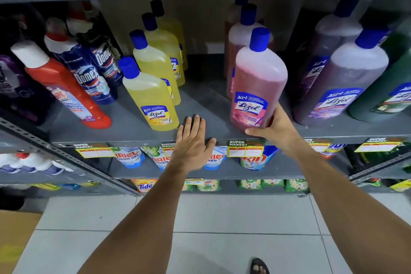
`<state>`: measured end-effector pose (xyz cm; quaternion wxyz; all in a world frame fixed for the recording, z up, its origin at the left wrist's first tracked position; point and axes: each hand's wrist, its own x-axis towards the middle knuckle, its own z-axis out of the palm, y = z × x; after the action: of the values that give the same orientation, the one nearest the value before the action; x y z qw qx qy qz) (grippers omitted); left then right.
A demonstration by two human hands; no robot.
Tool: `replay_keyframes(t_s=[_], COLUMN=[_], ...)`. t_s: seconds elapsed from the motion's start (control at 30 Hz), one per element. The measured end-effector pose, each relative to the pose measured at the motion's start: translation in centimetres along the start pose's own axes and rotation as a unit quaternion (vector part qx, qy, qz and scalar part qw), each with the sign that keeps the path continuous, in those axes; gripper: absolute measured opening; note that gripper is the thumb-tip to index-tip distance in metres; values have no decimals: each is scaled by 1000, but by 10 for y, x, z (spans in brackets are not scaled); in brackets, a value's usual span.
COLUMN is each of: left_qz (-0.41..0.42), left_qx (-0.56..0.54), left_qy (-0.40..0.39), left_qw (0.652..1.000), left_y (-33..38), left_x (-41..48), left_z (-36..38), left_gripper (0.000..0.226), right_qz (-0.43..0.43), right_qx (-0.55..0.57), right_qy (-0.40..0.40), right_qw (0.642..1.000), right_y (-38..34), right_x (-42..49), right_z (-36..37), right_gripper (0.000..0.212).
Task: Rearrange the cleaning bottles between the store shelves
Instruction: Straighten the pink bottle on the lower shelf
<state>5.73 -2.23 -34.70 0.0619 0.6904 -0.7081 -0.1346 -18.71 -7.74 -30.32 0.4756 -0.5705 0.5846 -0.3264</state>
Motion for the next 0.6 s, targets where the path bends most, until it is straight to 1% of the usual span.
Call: replay_keyframes(t_s=[0.17,0.27,0.4,0.5,0.6], left_qz=[-3,-5,-6,-9,-10], left_qx=[-2,-1,-5,-5,-3], left_qy=[-11,-19,-15,-14,-15], left_qw=[1000,1000,1000,1000,1000], left_y=[0,1,1,1,2], left_x=[1,2,1,2,2], left_z=[-2,-3,-2,-1,-1], left_gripper=[71,72,71,71,71], right_qz=[-10,-12,-24,-30,-43], right_qx=[-42,-33,-18,-21,-30], right_qy=[32,36,48,57,45], right_qw=[999,999,998,998,998], right_y=[5,6,6,7,7], right_x=[3,5,2,3,7], right_z=[-6,-9,-1,0,-8], right_gripper=[76,74,78,71,65])
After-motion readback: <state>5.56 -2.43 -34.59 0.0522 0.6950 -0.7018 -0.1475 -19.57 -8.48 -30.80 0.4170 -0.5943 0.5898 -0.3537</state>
